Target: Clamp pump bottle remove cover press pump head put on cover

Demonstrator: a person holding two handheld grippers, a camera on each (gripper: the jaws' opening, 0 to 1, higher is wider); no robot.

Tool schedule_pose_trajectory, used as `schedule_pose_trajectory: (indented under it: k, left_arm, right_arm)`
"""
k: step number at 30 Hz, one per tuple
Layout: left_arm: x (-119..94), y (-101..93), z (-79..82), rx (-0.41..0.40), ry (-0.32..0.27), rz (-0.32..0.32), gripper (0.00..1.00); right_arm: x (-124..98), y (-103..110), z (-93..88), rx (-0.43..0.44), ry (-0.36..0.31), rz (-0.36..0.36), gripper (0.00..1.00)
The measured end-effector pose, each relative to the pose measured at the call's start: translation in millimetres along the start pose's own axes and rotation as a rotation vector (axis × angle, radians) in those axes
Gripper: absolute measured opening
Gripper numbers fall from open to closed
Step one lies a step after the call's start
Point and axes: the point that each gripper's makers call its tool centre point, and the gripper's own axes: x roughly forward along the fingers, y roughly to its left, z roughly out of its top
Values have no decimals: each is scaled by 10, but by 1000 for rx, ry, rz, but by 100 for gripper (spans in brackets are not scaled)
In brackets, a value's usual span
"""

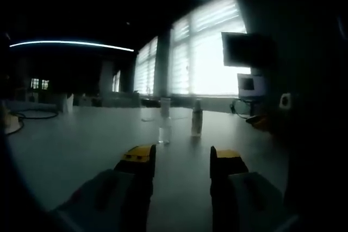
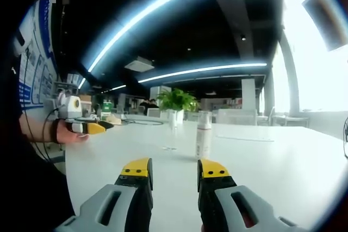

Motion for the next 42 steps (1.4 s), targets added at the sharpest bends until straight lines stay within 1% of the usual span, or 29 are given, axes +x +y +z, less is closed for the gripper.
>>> schedule_pose_trajectory:
  k: [2, 3, 6, 10, 16, 19, 24, 28, 30, 32, 33, 34, 35, 37, 38, 42]
  left_arm:
    - [17, 5, 15, 12, 2, 4, 41]
    - [22, 12, 30, 19, -3, 9, 43]
    - [55, 64, 30, -15, -2, 9, 43]
    - [84, 127, 19, -24, 10, 38, 42]
    - [160, 34, 27, -9, 13, 25, 42]
    - [193, 38, 21, -26, 16, 24, 41]
    - [262, 46, 27, -7, 17, 33, 41]
    - [315, 43, 58, -4, 13, 24, 39]
    - [334, 72, 76, -3, 7, 35, 36]
    - [361, 93, 95, -7, 3, 49, 30]
    - [370, 95, 100, -12, 1, 51, 25]
    - [384, 110, 104, -16, -1, 52, 19]
    - [394, 110, 110, -10, -2, 53, 15]
    - [424, 138, 121, -8, -4, 61, 14]
    - [444, 160, 137, -27, -12, 64, 14]
    - [493, 188, 144, -29, -17, 63, 14]
  right_arm:
    - [-1, 4, 0, 0, 0, 1, 27]
    - [-1, 5, 0, -1, 0, 1, 27]
    - [1, 7, 4, 1, -1, 3, 27]
    - [-2, 9, 10, 6, -5, 5, 27]
    - [-5, 20, 13, 3, -6, 6, 27]
    - [-6, 20, 14, 4, -6, 6, 27]
    - [-3, 20, 7, 1, -2, 7, 27]
    - [-2, 17, 4, 1, -1, 7, 27]
    - [0, 24, 3, -1, 1, 7, 27]
    - [1, 24, 1, -3, 1, 7, 27]
    - [0, 22, -1, -2, 2, 7, 27]
    - [-1, 21, 0, -2, 2, 7, 27]
    - [-3, 20, 2, -1, 0, 7, 27]
    - [-4, 17, 2, 0, 0, 7, 27]
    - [-4, 17, 1, 2, 0, 8, 27]
    - [0, 12, -5, 1, 2, 7, 27]
